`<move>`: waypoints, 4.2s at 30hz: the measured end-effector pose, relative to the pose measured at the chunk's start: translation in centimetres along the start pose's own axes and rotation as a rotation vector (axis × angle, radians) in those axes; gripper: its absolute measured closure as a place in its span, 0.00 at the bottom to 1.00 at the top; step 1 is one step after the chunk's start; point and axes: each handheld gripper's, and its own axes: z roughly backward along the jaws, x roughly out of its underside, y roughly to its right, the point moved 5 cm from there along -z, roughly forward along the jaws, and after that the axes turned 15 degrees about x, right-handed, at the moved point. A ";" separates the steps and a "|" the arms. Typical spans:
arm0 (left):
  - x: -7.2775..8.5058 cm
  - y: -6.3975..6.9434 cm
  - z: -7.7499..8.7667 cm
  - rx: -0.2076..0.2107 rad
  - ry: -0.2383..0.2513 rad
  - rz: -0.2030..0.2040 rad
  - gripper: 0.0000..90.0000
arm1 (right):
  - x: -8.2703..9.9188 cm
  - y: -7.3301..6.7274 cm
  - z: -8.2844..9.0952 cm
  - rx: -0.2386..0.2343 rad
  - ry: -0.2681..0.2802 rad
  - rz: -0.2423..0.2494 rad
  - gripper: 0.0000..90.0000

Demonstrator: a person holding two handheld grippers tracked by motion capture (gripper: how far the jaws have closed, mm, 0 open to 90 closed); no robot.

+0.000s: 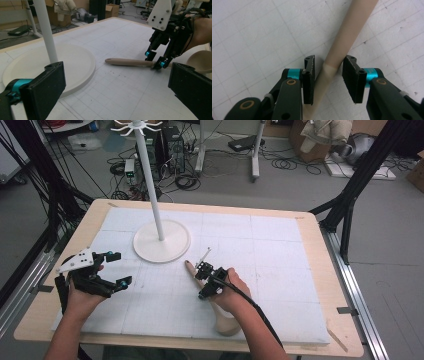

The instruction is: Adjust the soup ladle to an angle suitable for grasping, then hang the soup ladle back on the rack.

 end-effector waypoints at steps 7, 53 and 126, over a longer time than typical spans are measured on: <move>-0.1 0.0 0.1 -0.002 0.006 0.002 0.02 | 0.2 -0.2 0.2 0.001 -0.008 0.032 0.78; -1.7 -0.2 0.6 -0.024 0.003 -0.004 0.02 | 3.8 7.1 11.3 0.001 0.634 -0.188 0.87; -4.4 -0.3 1.0 -0.008 0.024 -0.040 0.02 | -12.1 14.5 18.8 -0.032 0.701 -0.077 0.86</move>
